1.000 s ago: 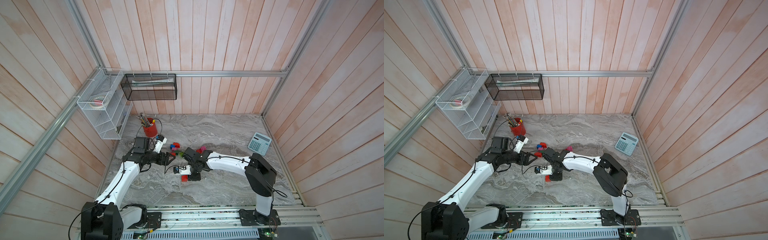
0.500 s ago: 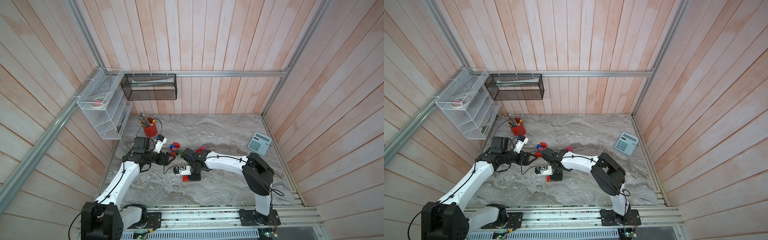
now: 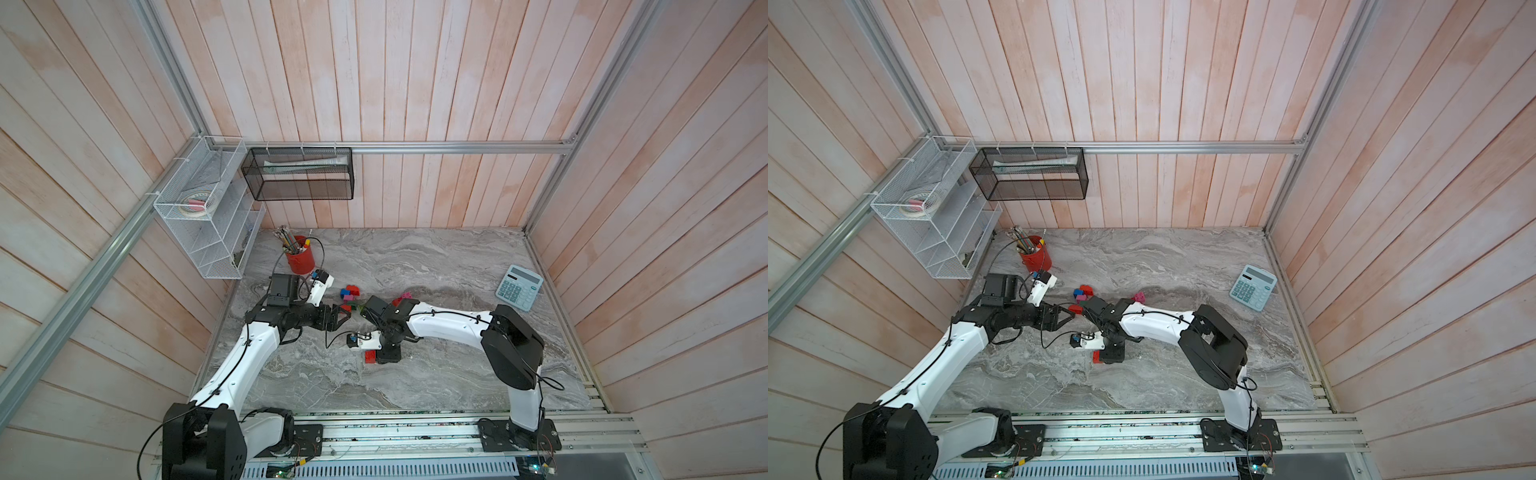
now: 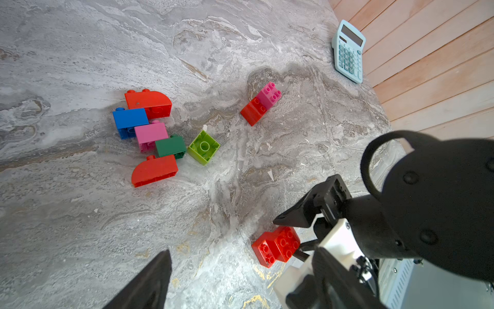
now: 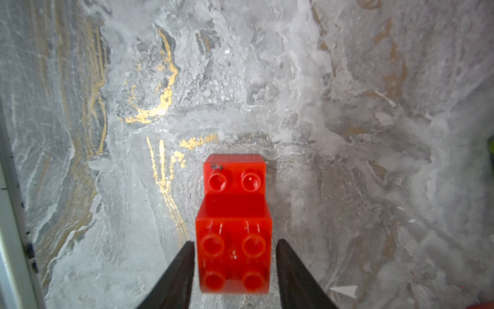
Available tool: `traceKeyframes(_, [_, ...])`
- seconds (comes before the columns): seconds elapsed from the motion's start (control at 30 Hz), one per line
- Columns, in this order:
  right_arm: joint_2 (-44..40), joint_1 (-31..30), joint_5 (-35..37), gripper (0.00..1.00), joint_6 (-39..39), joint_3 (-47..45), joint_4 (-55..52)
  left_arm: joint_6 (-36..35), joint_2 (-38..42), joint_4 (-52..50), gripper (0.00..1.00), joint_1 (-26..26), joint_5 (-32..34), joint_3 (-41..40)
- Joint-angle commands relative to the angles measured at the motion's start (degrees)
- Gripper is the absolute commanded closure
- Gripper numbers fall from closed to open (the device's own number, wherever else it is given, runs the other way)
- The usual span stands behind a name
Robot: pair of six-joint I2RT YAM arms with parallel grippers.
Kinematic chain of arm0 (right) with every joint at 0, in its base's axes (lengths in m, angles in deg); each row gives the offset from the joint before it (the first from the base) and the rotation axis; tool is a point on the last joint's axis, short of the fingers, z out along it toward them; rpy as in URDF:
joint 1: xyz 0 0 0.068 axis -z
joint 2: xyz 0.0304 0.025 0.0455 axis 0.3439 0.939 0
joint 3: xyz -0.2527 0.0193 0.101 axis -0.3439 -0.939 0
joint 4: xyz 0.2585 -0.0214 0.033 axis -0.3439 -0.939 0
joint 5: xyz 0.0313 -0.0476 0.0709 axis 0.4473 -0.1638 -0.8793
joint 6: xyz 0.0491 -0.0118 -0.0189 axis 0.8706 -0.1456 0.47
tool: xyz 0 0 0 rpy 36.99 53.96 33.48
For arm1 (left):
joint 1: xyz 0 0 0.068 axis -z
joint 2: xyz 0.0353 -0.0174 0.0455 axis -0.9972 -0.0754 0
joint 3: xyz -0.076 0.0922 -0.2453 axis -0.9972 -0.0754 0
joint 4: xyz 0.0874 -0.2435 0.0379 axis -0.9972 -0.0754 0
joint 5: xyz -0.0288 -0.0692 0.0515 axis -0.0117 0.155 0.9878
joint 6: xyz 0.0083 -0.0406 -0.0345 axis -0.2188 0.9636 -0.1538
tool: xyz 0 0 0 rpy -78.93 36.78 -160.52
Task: Assemble the letter s with lego
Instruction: Assemble the lego brick with the lego brick, then pick up the lego brick from the center of the board.
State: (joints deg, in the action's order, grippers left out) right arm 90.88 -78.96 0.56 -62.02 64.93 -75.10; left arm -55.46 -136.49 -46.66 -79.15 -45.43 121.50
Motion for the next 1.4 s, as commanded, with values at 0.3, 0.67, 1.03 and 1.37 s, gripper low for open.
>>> traceKeyframes(0.3, [-14.7, 5.5, -5.7, 0.31, 4.8, -5.1, 4.4, -4.2, -2.8, -1.1, 0.16, 1.3, -1.6, 4.8])
traceKeyframes(0.67, [-30.8, 16.5, -8.6, 0.28, 12.3, -17.9, 13.1, -7.4, -12.2, -0.1, 0.18, 10.5, 6.0, 11.0])
traceKeyframes(1.03, [-38.4, 22.5, -8.4, 0.24, 14.7, -24.7, 17.6, -15.7, -27.1, -0.7, 0.22, 17.4, 19.3, 20.4])
traceKeyframes(1.37, [-41.6, 24.7, -8.1, 0.24, 14.5, -28.1, 17.6, -20.6, -39.2, -5.1, 0.30, 20.5, 28.8, 30.4])
